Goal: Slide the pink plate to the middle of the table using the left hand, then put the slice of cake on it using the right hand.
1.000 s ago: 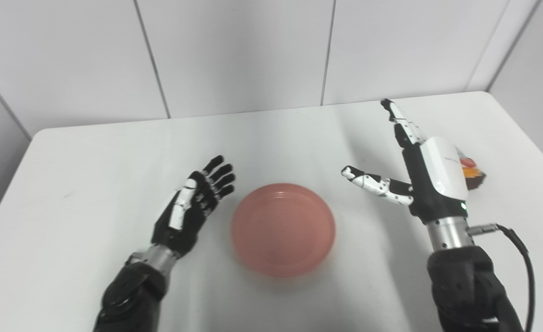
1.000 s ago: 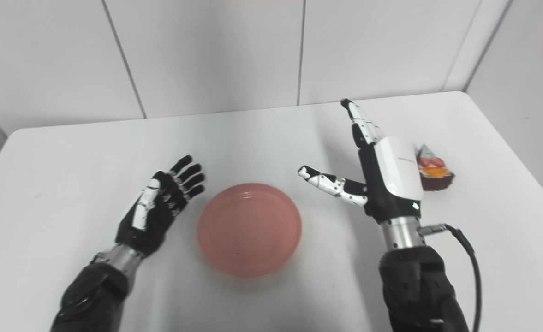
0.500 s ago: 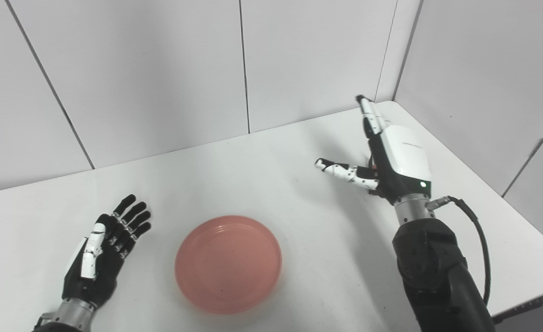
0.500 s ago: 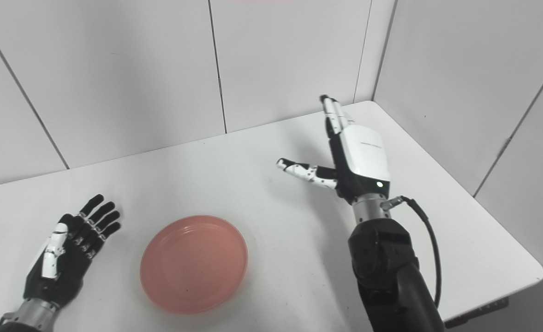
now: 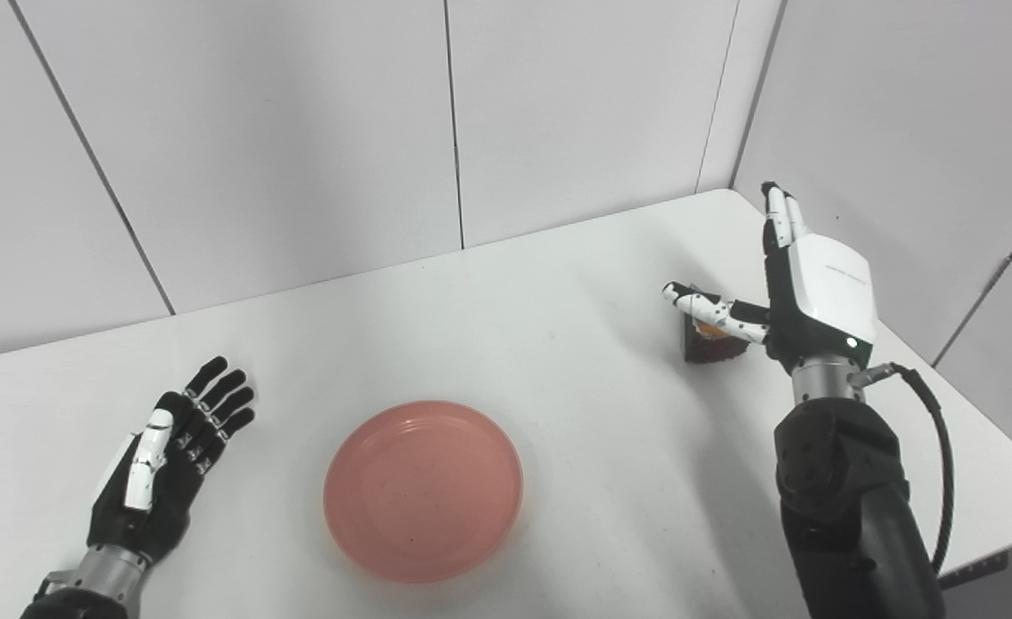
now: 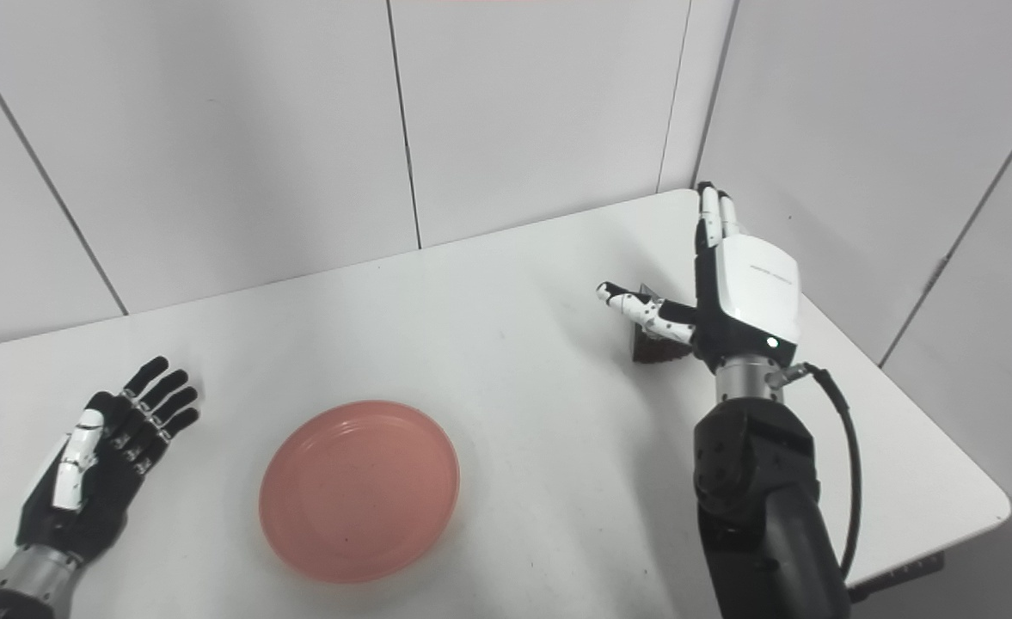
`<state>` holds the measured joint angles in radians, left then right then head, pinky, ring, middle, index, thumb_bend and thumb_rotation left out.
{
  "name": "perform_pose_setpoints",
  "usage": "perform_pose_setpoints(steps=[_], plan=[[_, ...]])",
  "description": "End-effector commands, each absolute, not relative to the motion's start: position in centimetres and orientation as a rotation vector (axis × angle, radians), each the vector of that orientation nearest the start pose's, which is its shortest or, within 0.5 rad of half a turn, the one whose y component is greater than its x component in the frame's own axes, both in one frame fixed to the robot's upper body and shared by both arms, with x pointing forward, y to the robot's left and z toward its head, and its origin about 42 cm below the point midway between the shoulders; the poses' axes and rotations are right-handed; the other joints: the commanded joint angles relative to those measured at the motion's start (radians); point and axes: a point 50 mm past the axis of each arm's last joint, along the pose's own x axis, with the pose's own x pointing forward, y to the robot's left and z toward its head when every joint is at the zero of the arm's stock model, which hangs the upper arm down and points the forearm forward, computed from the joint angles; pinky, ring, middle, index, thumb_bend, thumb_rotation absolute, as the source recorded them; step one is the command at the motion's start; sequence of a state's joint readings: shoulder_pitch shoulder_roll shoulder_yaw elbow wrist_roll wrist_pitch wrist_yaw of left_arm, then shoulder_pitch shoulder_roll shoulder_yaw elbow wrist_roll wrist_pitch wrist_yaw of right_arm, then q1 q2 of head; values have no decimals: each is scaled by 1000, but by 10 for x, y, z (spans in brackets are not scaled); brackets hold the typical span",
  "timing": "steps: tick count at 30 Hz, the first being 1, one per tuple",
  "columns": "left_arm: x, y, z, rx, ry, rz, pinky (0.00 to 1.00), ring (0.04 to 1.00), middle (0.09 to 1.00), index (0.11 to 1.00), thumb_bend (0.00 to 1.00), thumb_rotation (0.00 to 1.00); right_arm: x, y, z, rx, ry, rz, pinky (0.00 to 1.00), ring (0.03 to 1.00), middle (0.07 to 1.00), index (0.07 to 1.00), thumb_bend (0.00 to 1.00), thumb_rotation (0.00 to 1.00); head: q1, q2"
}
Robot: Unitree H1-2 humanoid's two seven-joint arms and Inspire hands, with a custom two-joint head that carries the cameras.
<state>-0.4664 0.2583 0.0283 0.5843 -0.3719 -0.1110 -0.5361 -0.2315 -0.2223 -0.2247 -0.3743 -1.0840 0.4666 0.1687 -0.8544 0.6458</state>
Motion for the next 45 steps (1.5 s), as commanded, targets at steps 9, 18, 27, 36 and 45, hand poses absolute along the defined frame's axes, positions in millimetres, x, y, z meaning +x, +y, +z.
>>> perform_pose_setpoints(steps=[9,18,27,36,45], plan=[[377,292,48,-162,210,-415,875,881,884,867,601,899,331,-343,254,-1097,27,-639,708,879,957,1000,993,681,1,15],[377,295,50,-164,210,-418,865,873,875,857,609,886,359,-353,238,-1072,90,-594,741,892,958,1000,1000,674,1,28],[377,296,51,-167,207,-419,855,862,868,851,595,884,375,-364,226,-1087,127,-591,731,884,956,1000,1000,679,4,36],[377,296,53,-163,204,-416,855,863,867,847,598,879,379,-371,224,-1089,129,-599,708,874,950,1000,1000,653,1,41],[377,296,55,-162,203,-418,860,865,869,853,587,896,384,-374,217,-1086,161,-593,755,897,960,993,1000,638,0,43]])
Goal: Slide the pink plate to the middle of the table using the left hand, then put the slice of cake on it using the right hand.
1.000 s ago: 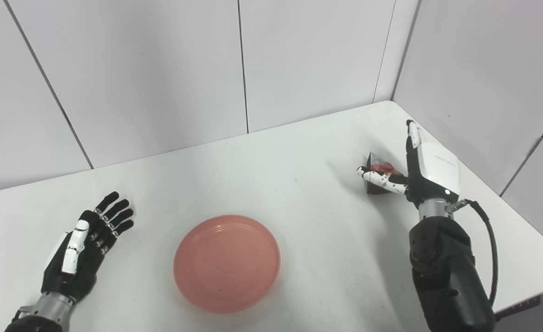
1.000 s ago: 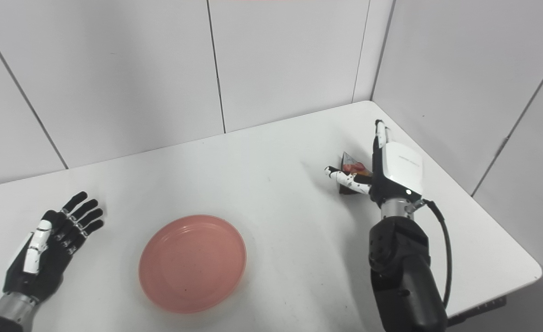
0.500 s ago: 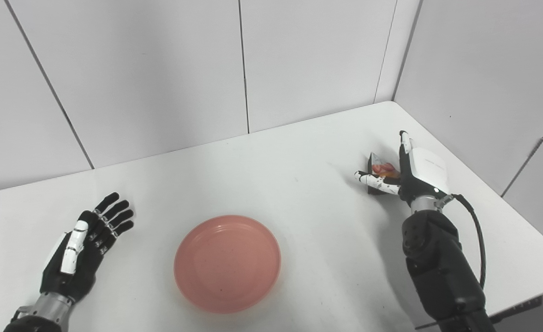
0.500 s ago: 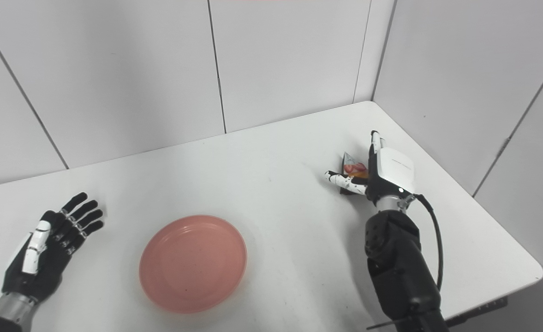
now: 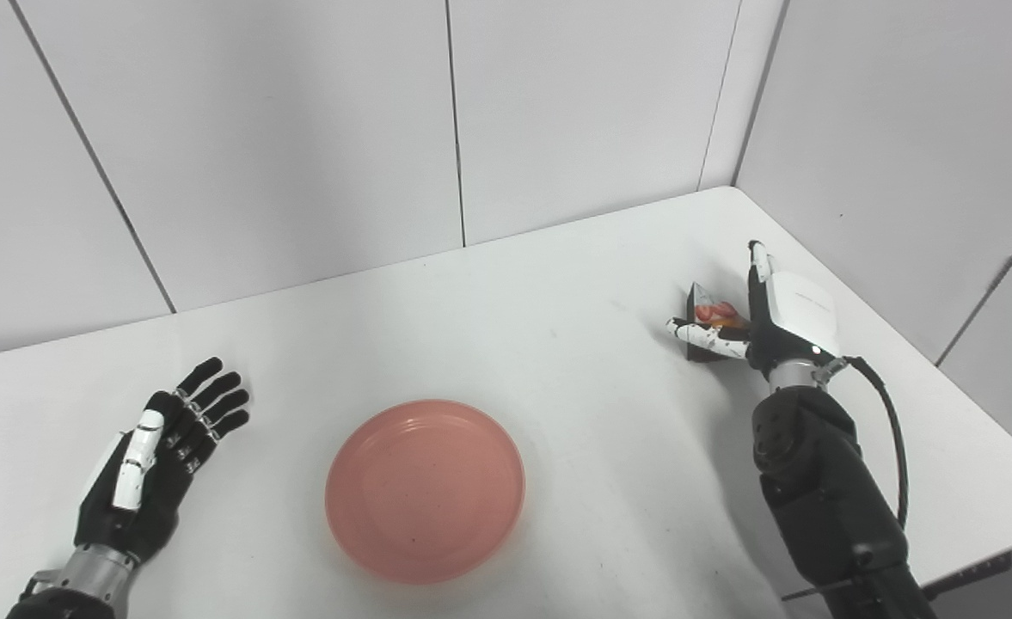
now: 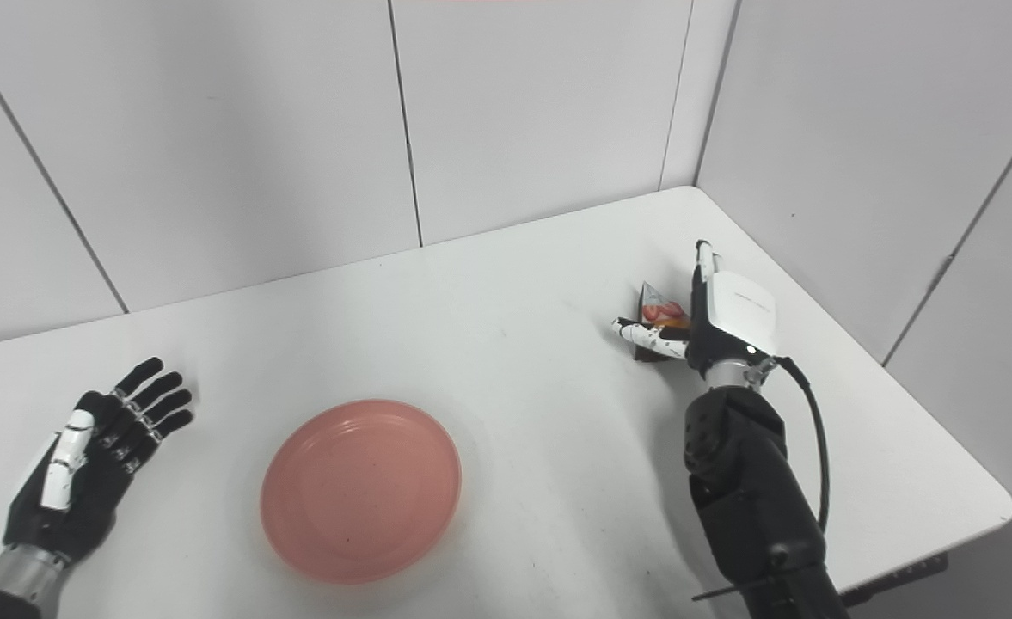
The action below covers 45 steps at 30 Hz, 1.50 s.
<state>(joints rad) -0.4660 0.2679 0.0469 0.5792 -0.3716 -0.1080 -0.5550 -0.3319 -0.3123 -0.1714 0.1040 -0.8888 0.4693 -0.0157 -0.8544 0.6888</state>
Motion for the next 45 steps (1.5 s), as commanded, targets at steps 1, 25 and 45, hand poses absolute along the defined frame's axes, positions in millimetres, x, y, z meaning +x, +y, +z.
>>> perform_pose_setpoints(steps=[1,25,45], plan=[[376,296,55,-161,203,-418,859,864,868,852,587,896,385,-374,217,-1088,167,-590,760,900,962,993,1000,642,3,7],[373,295,61,-162,196,-422,849,859,863,849,560,915,406,-364,216,-1081,242,-485,725,868,918,944,1000,632,4,18],[372,295,63,-161,194,-427,858,866,868,854,575,912,404,-365,230,-1170,405,-345,530,656,715,716,976,182,5,30]])
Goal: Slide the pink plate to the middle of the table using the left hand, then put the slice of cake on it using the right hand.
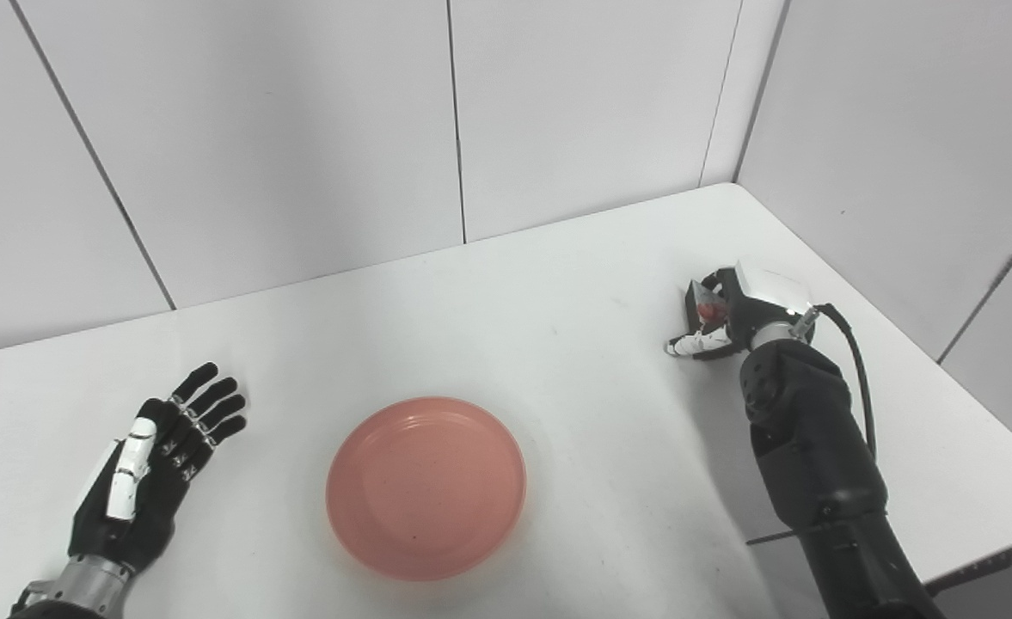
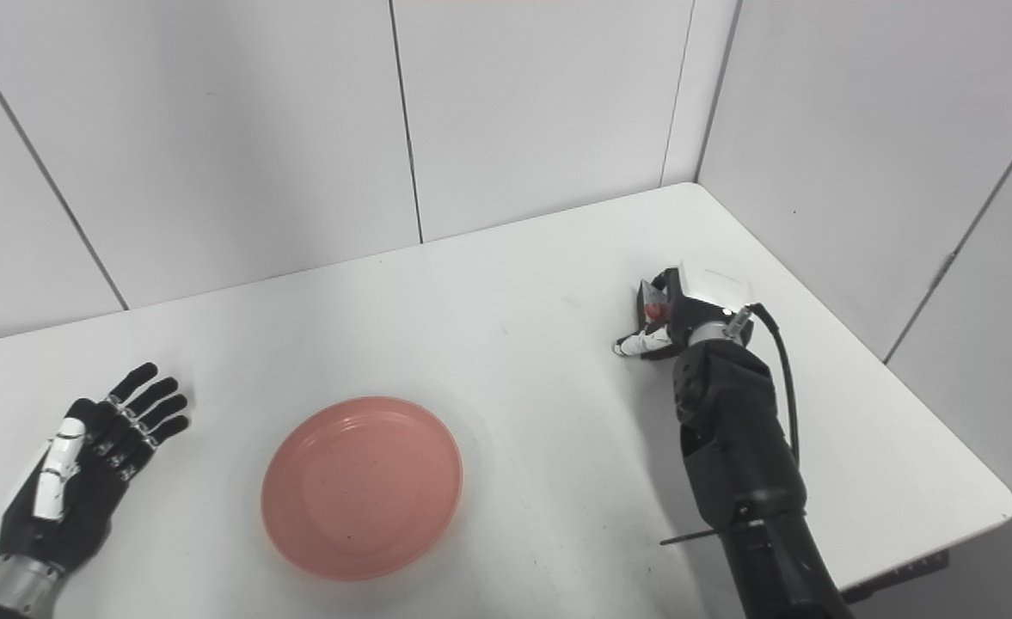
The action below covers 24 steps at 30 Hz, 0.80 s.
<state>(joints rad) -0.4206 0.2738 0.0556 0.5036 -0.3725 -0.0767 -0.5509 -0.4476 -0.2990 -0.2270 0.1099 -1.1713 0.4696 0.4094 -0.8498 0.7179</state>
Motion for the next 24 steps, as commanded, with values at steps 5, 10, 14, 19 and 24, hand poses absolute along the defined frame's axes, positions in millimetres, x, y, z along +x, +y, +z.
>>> perform_pose_setpoints(steps=[5,10,14,19,24], plan=[[372,295,64,-166,197,-424,851,859,863,850,574,905,401,-365,233,-1186,420,-368,455,576,659,694,925,74,3,1],[371,293,65,-168,197,-425,850,860,862,851,571,907,400,-368,231,-1203,431,-393,287,362,456,587,566,1,10,3],[371,292,66,-174,194,-427,849,860,862,850,563,905,395,-367,231,-1212,404,-413,320,392,487,542,517,0,15,5],[370,289,67,-178,194,-426,848,859,860,848,552,913,391,-368,244,-1170,346,-428,274,396,531,494,515,0,17,5],[371,287,68,-189,195,-425,850,859,859,848,545,911,385,-364,264,-1173,259,-448,276,363,485,560,508,0,30,6]])
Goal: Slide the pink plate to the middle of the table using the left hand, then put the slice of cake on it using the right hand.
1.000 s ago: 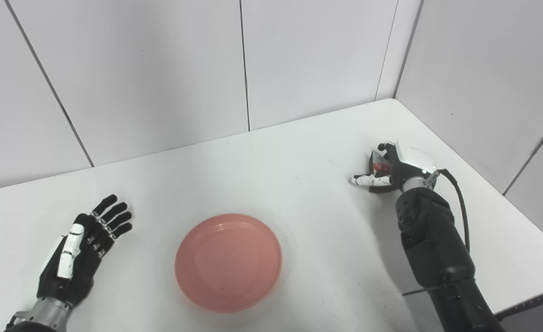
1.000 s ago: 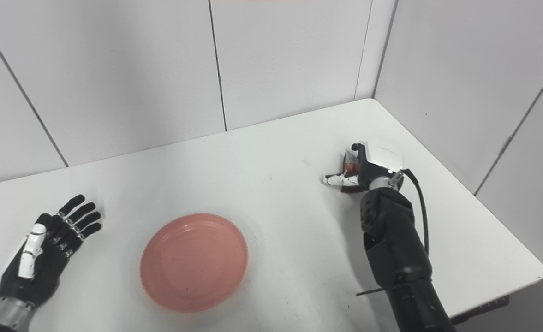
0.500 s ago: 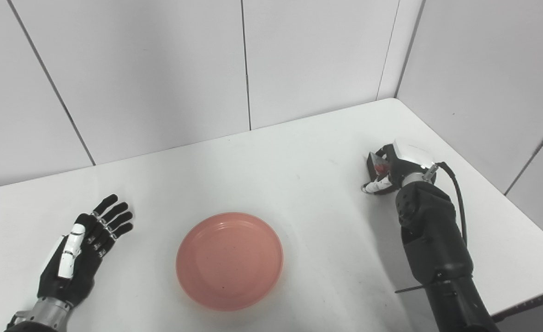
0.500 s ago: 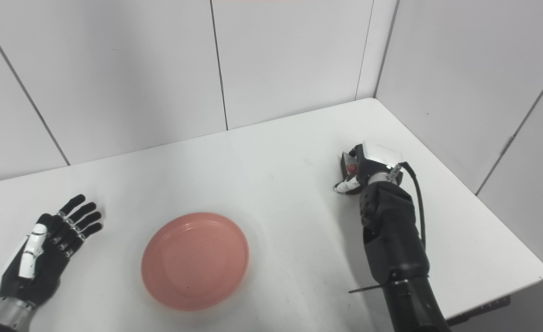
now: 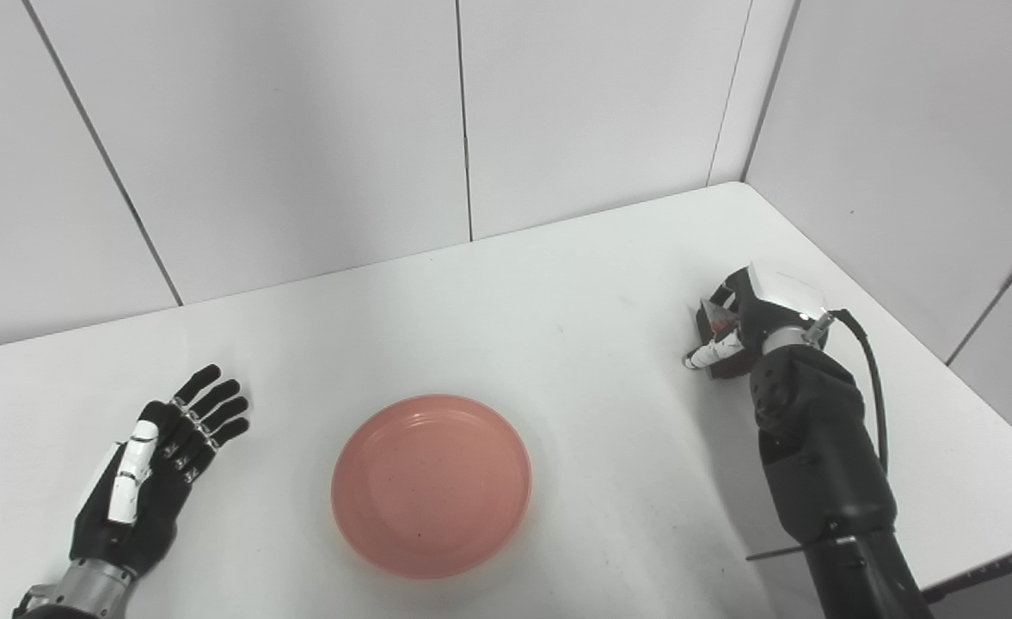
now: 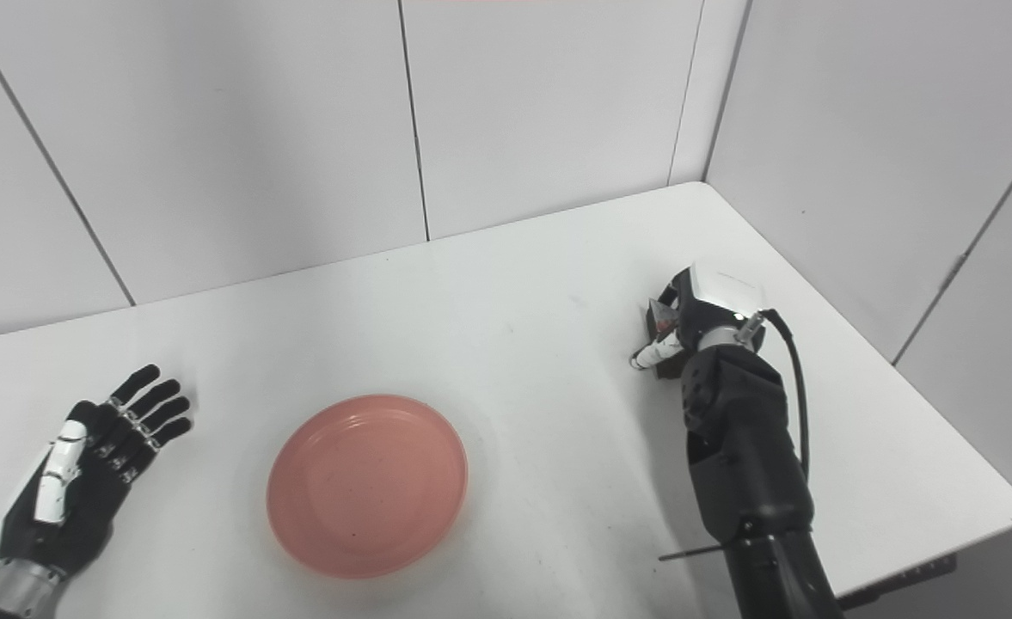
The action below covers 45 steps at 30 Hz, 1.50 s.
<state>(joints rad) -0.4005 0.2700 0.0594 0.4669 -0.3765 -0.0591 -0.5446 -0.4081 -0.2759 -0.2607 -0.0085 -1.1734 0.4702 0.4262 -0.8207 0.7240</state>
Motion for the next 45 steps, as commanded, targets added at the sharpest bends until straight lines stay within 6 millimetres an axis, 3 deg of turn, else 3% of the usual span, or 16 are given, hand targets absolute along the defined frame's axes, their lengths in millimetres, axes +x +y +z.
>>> perform_pose_setpoints(steps=[1,4,11,20,31,37,45], plan=[[370,286,68,-190,194,-424,850,858,858,848,541,915,384,-362,269,-1173,239,-448,297,369,486,554,510,0,1,0],[369,284,68,-190,191,-429,848,855,856,846,540,914,378,-353,287,-1184,153,-450,333,386,495,520,516,0,11,3],[368,278,70,-202,189,-425,844,852,853,844,530,915,370,-328,319,-1228,33,-444,291,367,480,550,511,0,33,6],[365,266,74,-208,170,-432,836,849,853,840,521,917,362,-293,345,-1161,-96,-353,281,364,476,568,507,0,92,12],[357,227,85,-201,136,-444,852,876,881,870,515,937,353,-232,342,-1127,-212,-125,250,349,468,570,504,0,291,48],[349,196,103,-183,147,-432,894,905,909,895,471,997,347,-212,337,-1132,-239,-22,252,345,470,569,504,0,451,87],[342,167,120,-167,167,-420,921,911,917,906,438,1000,339,-186,324,-1137,-251,93,244,342,464,562,505,0,557,115]])
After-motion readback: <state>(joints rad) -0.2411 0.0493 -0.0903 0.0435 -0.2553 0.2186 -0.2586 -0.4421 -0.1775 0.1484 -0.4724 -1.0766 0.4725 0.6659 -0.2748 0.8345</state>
